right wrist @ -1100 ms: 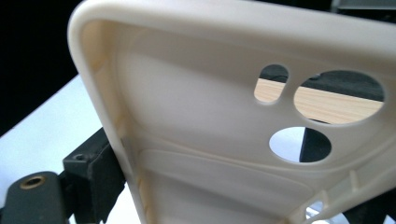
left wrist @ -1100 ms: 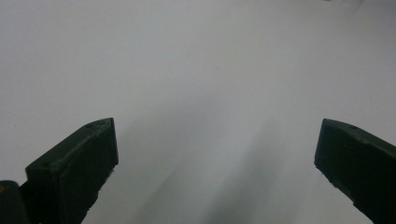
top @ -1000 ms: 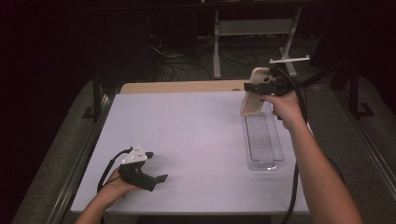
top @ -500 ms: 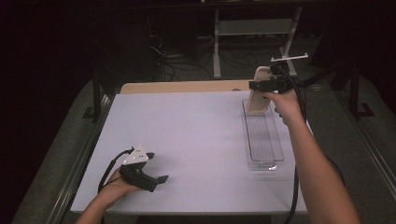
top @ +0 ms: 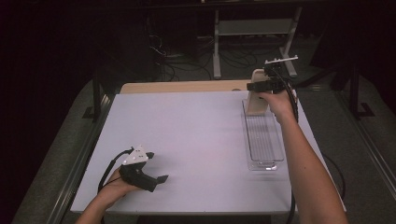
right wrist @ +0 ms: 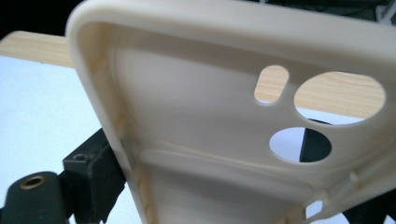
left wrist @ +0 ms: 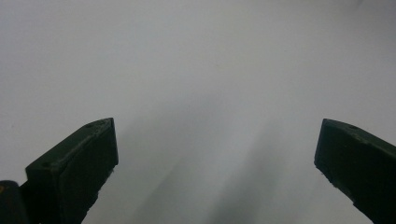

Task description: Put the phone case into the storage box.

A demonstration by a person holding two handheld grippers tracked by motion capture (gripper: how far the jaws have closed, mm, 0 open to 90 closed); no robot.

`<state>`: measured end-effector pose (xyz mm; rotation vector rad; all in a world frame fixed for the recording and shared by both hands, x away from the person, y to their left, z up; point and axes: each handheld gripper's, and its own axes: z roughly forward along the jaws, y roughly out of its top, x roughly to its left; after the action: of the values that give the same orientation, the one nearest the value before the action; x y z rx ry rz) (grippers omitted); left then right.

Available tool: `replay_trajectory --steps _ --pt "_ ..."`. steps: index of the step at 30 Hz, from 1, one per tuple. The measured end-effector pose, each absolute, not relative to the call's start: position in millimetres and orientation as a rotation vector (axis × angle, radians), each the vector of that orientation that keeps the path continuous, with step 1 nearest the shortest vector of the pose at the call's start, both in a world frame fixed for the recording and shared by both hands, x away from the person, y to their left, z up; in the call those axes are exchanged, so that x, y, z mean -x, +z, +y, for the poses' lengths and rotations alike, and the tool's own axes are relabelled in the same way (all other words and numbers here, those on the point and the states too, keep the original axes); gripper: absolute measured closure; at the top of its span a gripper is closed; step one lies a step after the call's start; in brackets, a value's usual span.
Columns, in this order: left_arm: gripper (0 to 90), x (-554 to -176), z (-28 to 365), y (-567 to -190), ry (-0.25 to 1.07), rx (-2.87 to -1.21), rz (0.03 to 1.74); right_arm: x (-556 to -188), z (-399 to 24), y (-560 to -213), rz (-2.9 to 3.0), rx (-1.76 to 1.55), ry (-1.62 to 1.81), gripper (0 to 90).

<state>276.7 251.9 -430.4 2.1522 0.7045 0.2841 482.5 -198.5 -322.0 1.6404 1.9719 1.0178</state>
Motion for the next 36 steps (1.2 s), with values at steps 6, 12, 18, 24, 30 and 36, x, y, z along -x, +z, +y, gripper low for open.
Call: replay_trajectory --steps 6,12,18,24,30,36 --pt "0.0 -277 253 -430 0.284 -2.156 0.707 -489 -194 -331 1.987 -1.649 0.963 10.3" --pt "0.0 -277 253 -430 0.282 -2.156 0.705 -494 -190 -339 1.991 -1.667 0.920 10.3" --pt "0.0 -277 252 -431 0.276 -2.162 0.704 -498 -187 -346 2.004 -1.686 0.887 10.3" --pt "0.0 -277 252 -431 0.275 -2.160 0.706 -501 -185 -351 1.998 -1.692 0.841 10.3" --pt "0.0 -277 251 -431 0.270 -2.145 0.710 -505 -185 -357 1.997 -1.721 0.818 10.3" --pt "0.0 -277 251 -432 0.268 -2.149 0.706 -508 -183 -361 2.000 -1.731 0.782 10.3"
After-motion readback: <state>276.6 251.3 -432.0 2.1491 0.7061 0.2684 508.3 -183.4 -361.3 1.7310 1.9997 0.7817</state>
